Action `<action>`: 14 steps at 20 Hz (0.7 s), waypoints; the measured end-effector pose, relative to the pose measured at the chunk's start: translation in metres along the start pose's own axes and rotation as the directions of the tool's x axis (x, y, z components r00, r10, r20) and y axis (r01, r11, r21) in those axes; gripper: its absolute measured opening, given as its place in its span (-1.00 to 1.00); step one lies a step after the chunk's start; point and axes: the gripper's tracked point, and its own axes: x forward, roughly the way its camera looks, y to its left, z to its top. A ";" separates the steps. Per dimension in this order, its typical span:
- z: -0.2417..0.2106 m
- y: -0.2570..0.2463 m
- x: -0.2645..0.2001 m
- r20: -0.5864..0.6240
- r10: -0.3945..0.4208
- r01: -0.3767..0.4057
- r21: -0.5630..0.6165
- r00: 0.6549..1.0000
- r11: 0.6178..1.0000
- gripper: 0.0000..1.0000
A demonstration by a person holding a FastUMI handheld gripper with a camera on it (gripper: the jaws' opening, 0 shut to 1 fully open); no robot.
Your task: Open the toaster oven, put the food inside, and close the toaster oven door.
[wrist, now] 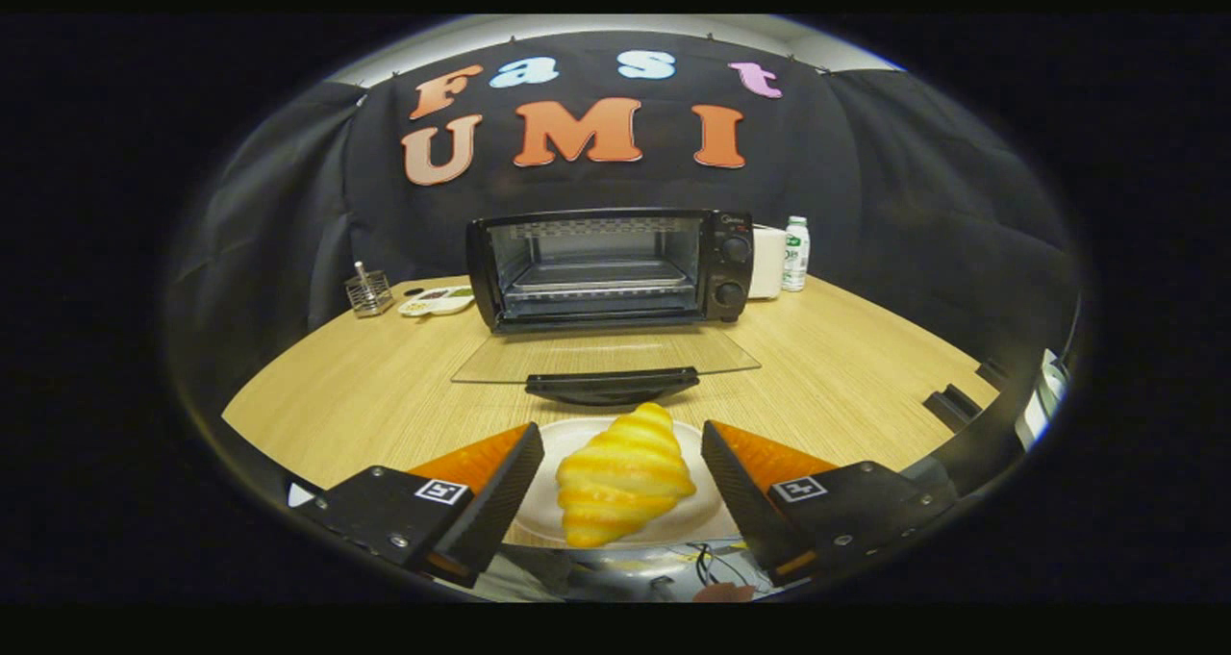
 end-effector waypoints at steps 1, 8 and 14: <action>-0.001 0.000 -0.002 0.014 -0.015 0.015 -0.006 1.000 1.000 0.98; -0.023 0.006 -0.004 0.022 -0.060 0.060 -0.038 0.998 0.997 0.98; -0.035 0.004 0.000 -0.005 -0.082 0.081 -0.058 0.997 0.995 0.98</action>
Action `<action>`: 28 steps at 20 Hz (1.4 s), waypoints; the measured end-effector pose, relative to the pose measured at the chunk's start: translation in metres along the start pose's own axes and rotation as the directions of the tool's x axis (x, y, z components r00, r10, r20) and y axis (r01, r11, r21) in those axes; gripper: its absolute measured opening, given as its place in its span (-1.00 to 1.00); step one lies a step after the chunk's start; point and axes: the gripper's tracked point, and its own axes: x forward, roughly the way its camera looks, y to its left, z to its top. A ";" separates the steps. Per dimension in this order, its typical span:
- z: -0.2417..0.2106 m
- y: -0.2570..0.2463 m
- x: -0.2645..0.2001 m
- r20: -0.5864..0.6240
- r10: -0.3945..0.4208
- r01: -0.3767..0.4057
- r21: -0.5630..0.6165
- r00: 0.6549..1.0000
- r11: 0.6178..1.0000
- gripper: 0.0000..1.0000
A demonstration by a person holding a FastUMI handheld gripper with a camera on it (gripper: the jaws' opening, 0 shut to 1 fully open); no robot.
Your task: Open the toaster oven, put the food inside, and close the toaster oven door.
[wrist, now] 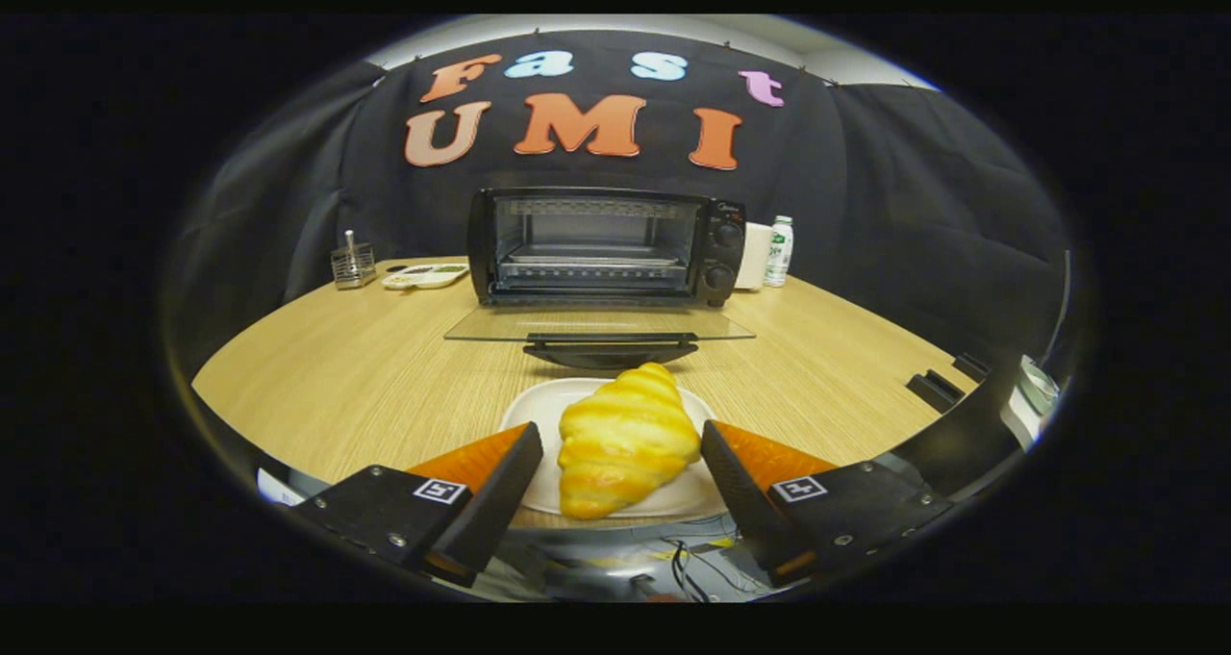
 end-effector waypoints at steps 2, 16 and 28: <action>-0.002 -0.002 0.001 -0.009 -0.003 0.003 0.005 1.000 1.000 0.99; 0.043 -0.007 -0.014 0.047 0.033 -0.035 0.044 0.998 0.998 0.51; 0.116 0.015 0.036 0.117 0.072 -0.073 -0.001 0.990 0.997 0.51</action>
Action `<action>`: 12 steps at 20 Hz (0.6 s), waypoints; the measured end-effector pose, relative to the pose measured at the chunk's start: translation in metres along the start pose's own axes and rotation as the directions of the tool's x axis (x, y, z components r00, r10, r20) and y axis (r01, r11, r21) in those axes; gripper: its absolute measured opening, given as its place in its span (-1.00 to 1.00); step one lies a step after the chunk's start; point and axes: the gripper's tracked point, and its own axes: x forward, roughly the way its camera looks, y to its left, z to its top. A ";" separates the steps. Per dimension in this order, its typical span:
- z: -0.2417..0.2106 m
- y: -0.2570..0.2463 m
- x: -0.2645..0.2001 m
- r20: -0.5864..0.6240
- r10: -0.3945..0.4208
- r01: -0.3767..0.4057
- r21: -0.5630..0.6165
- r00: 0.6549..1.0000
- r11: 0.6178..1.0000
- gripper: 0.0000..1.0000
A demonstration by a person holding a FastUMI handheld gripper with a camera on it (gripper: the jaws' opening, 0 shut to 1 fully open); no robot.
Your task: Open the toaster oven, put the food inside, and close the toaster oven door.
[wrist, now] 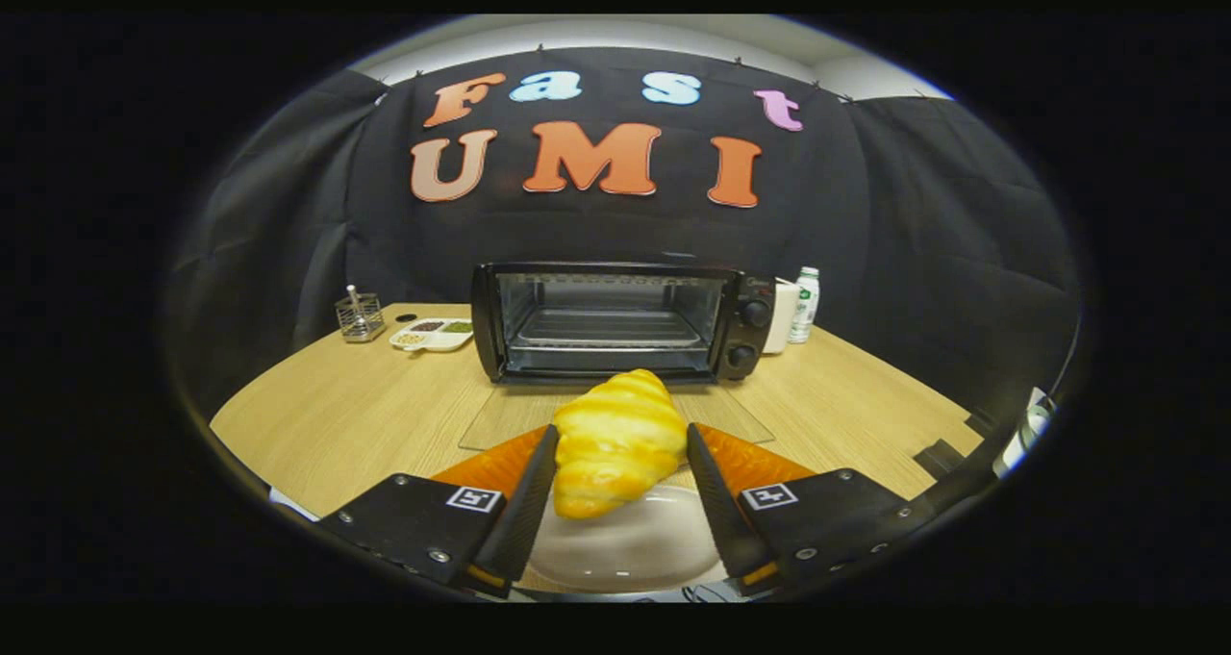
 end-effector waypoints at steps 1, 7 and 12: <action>0.006 0.002 0.008 0.001 0.008 -0.008 0.002 1.000 1.000 0.51; 0.048 0.000 0.057 0.046 -0.002 0.003 -0.020 0.999 1.000 0.51; 0.062 -0.005 0.105 0.036 -0.026 0.027 -0.028 0.999 0.999 0.51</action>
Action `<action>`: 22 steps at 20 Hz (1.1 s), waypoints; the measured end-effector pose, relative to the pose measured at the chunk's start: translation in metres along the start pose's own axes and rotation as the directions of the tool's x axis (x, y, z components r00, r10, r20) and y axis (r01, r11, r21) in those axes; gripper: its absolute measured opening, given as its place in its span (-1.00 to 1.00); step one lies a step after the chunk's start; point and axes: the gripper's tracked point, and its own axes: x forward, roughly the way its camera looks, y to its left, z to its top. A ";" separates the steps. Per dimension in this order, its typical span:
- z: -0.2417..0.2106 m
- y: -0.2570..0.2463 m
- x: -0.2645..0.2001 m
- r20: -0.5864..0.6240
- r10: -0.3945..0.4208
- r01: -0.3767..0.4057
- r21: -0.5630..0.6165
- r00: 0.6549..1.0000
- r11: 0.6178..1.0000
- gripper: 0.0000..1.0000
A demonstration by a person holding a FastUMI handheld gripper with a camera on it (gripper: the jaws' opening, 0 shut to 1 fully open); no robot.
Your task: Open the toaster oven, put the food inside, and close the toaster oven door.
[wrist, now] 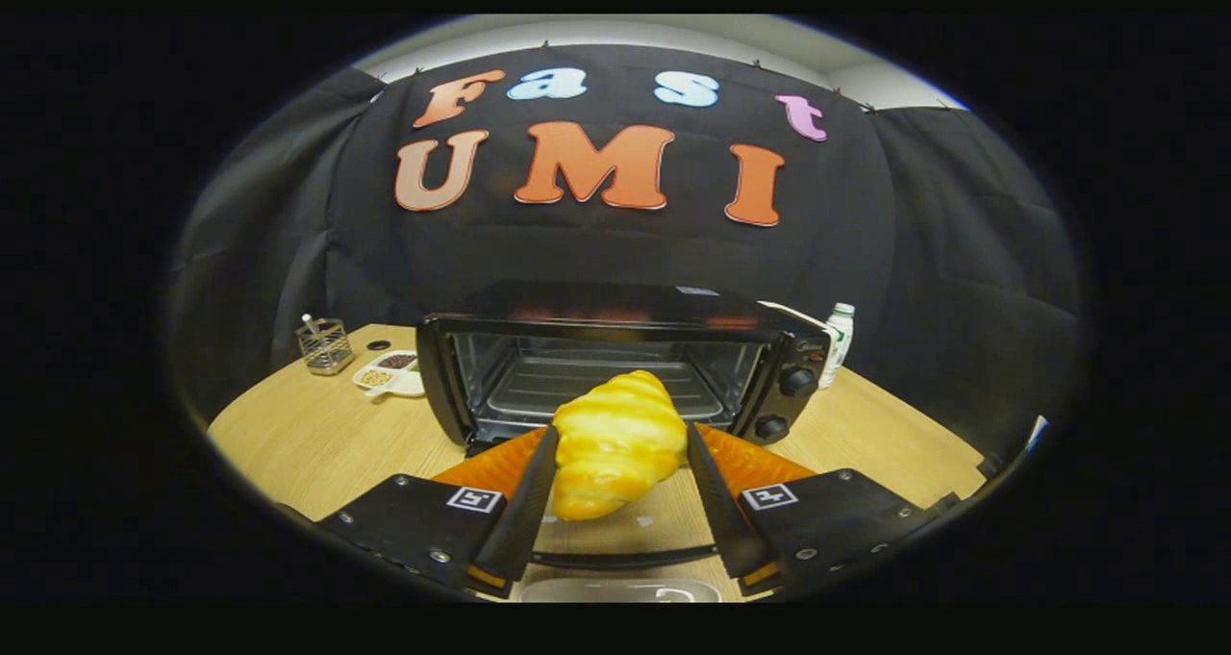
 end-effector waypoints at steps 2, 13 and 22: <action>0.007 0.000 0.017 0.015 -0.001 0.001 -0.001 1.000 1.000 0.51; 0.020 0.025 0.073 0.049 0.191 -0.197 0.302 0.980 0.933 0.51; 0.022 0.016 0.086 0.084 0.205 -0.221 0.388 0.975 0.895 0.50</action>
